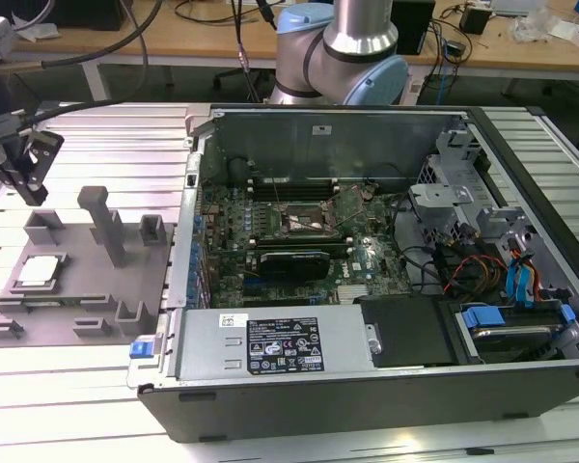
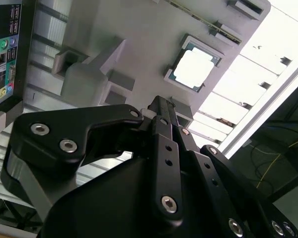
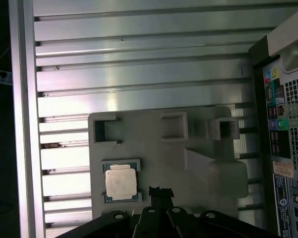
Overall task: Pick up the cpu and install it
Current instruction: 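Reach for the cpu, then pick up the cpu and move it towards the insertion slot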
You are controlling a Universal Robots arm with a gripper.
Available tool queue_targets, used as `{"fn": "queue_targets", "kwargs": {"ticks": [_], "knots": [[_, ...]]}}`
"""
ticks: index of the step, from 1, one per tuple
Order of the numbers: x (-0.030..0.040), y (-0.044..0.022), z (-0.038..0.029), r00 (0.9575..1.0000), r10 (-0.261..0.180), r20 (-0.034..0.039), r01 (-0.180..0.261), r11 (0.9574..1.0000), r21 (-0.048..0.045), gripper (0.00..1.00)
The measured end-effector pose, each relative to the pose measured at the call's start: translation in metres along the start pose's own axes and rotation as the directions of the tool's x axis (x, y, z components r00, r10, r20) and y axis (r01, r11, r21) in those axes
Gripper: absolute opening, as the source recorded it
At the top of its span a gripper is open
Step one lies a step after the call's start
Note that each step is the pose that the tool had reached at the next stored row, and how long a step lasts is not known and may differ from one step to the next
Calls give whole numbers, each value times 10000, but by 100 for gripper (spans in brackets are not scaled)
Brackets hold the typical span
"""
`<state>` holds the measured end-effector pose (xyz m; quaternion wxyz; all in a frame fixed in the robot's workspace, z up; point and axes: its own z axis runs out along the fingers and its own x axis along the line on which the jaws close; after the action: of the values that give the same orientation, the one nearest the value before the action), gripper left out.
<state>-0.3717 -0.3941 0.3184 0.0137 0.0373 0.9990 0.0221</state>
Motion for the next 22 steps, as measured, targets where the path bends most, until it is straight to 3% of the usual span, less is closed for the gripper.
{"fn": "queue_targets", "kwargs": {"ticks": [14,22], "knots": [[25,-3,30,10000,2,2,-2,10000,-1,11],[95,-17,141,10000,1,1,-1,10000,0,11]]}}
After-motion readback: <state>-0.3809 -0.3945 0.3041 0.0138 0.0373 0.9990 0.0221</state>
